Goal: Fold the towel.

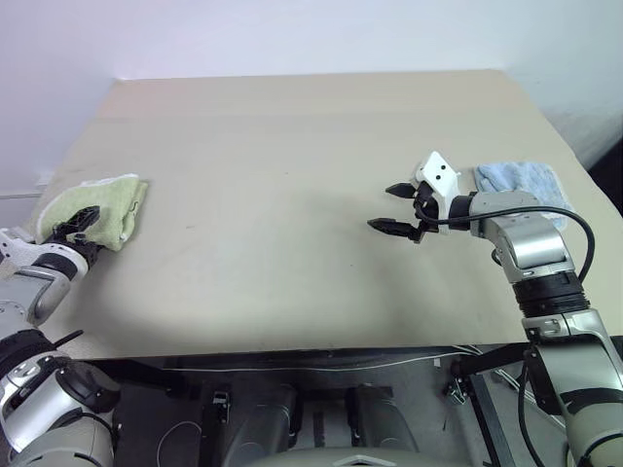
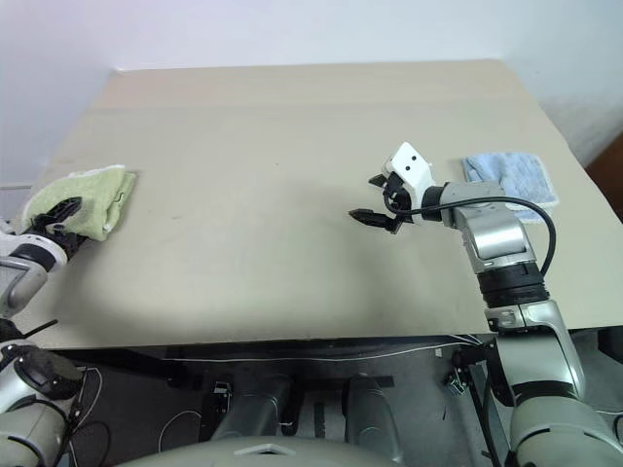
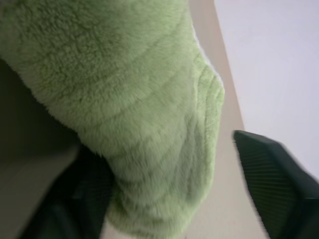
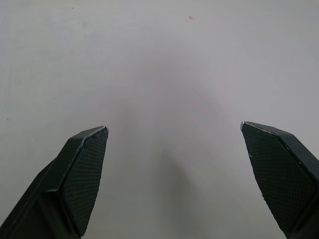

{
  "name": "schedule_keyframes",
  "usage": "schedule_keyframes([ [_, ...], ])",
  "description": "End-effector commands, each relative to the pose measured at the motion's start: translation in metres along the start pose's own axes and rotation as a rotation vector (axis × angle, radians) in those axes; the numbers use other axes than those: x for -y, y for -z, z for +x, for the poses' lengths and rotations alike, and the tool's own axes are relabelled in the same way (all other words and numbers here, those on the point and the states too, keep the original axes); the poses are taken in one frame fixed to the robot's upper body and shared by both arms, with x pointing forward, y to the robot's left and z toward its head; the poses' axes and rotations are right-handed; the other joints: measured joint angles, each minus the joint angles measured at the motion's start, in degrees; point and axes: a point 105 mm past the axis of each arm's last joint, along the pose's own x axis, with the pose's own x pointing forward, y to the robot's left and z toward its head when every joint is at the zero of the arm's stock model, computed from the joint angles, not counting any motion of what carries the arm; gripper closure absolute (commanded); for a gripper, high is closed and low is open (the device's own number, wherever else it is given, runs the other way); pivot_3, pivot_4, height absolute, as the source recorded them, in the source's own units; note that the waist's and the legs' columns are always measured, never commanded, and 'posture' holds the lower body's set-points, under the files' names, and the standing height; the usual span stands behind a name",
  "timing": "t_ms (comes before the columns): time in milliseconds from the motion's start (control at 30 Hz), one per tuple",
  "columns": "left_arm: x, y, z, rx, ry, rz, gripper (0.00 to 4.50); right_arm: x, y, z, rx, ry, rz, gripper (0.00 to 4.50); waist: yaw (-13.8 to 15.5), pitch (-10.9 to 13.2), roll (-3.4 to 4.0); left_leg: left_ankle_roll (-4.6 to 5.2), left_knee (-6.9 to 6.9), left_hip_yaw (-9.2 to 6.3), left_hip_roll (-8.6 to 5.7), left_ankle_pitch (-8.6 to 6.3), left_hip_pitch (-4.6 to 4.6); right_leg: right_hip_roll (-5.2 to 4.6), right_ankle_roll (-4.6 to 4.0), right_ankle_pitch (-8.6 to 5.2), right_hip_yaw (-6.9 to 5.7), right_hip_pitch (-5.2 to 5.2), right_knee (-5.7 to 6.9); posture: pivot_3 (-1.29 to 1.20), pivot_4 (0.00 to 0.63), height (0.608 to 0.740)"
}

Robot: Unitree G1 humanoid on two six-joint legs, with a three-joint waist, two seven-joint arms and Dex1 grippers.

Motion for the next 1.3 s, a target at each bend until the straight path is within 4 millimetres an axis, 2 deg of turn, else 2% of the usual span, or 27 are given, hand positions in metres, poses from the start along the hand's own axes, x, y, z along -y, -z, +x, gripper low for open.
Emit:
schedule_keyframes([
  [33, 0.011, 0.0, -0.016, -0.012, 0.06, 0.001, 0.03, 0.001, -0.016, -0.004, 0.045, -0.006, -0.046, 0.0, 0.04, 0.0, 0.0, -0.01, 0.0, 0.0, 0.0, -0.01, 0.0, 0.0, 0.0, 0.0, 0.0, 0.01, 0.0, 0.0, 0.15, 0.74],
  [167, 0.003, 0.021, -0.03, -0.085, 0.037, 0.021, 0.03, 0.003, -0.016, -0.006, 0.044, -0.003, -0.048, 0.0, 0.16, -0.01, -0.01, -0.04, 0.02, 0.01, 0.0, -0.03, 0.04, 0.0, 0.0, 0.0, 0.01, 0.04, 0.02, 0.0, 0.15, 0.74],
  [300, 0.023, 0.067, -0.048, -0.31, 0.086, 0.346, 0.03, 0.008, -0.018, -0.01, 0.048, 0.005, -0.046, 0.0, 0.09, -0.02, 0.03, -0.08, 0.04, 0.04, 0.0, -0.06, 0.06, -0.01, 0.0, 0.0, 0.05, 0.09, 0.02, 0.0, 0.15, 0.74],
  [333, 0.033, 0.076, -0.053, -0.344, 0.126, 0.431, 0.03, 0.008, -0.02, -0.011, 0.056, 0.0, -0.043, 0.0, 0.32, -0.02, 0.03, -0.08, 0.03, 0.08, 0.0, -0.06, 0.09, -0.02, -0.01, 0.0, 0.09, 0.09, 0.03, 0.0, 0.15, 0.74],
  [433, 0.079, 0.097, -0.059, -0.335, 0.346, 0.717, 0.03, 0.002, -0.029, -0.017, 0.123, -0.056, -0.001, 0.0, 0.53, -0.01, 0.0, -0.1, 0.03, 0.07, 0.02, -0.06, 0.12, -0.02, -0.04, 0.01, 0.05, 0.14, 0.05, 0.0, 0.15, 0.74],
  [500, 0.097, 0.1, -0.056, -0.257, 0.451, 0.838, 0.03, 0.0, -0.033, -0.02, 0.159, -0.069, 0.022, 0.0, 0.52, -0.02, 0.04, -0.12, 0.04, 0.07, 0.02, -0.05, 0.12, -0.02, -0.09, 0.04, 0.02, 0.19, 0.03, 0.0, 0.15, 0.74],
  [533, 0.102, 0.101, -0.055, -0.225, 0.486, 0.881, 0.03, 0.0, -0.034, -0.021, 0.168, -0.067, 0.026, 0.0, 0.45, -0.04, 0.07, -0.12, 0.02, 0.09, 0.02, -0.06, 0.16, -0.03, -0.12, 0.05, 0.03, 0.21, 0.0, 0.0, 0.15, 0.74],
  [600, 0.106, 0.122, -0.059, -0.306, 0.592, 1.058, 0.03, -0.002, -0.035, -0.023, 0.194, -0.07, 0.049, 0.0, 0.1, -0.05, 0.09, -0.12, -0.12, 0.12, 0.04, -0.06, 0.41, -0.02, -0.14, 0.06, 0.07, 0.41, -0.14, 0.0, 0.15, 0.74],
  [700, 0.099, 0.149, -0.061, -0.431, 0.718, 1.282, 0.03, -0.008, -0.033, -0.028, 0.226, -0.079, 0.092, 0.0, 0.17, -0.06, 0.11, -0.11, -0.34, 0.18, 0.09, -0.07, 0.44, 0.01, -0.18, 0.03, 0.18, 0.36, -0.25, 0.0, 0.15, 0.74],
  [900, 0.111, 0.163, -0.062, -0.391, 0.973, 1.381, 0.03, -0.01, -0.012, -0.023, 0.209, -0.016, 0.18, 0.0, 0.4, -0.05, 0.12, -0.08, -0.4, 0.18, 0.09, -0.08, 0.33, 0.0, -0.23, 0.0, 0.17, 0.25, -0.32, 0.0, 0.15, 0.74],
  [1000, 0.111, 0.164, -0.064, -0.388, 1.035, 1.416, 0.03, -0.013, -0.013, -0.024, 0.237, -0.018, 0.199, 0.0, 0.31, -0.04, 0.13, -0.08, -0.39, 0.18, 0.09, -0.09, 0.32, -0.01, -0.23, 0.0, 0.16, 0.22, -0.32, 0.0, 0.15, 0.74],
  [1167, 0.111, 0.169, -0.068, -0.396, 1.077, 1.415, 0.03, -0.004, -0.003, -0.02, 0.207, 0.017, 0.177, 0.0, 0.34, -0.04, 0.13, -0.07, -0.38, 0.17, 0.09, -0.08, 0.24, 0.0, -0.22, 0.01, 0.15, 0.15, -0.32, 0.0, 0.15, 0.74],
  [1300, 0.111, 0.163, -0.066, -0.373, 1.038, 1.421, 0.03, -0.003, -0.012, -0.013, 0.239, 0.002, 0.174, 0.0, 0.22, -0.04, 0.14, -0.06, -0.34, 0.17, 0.09, -0.08, 0.24, 0.01, -0.21, 0.01, 0.14, 0.16, -0.29, 0.0, 0.15, 0.74],
])
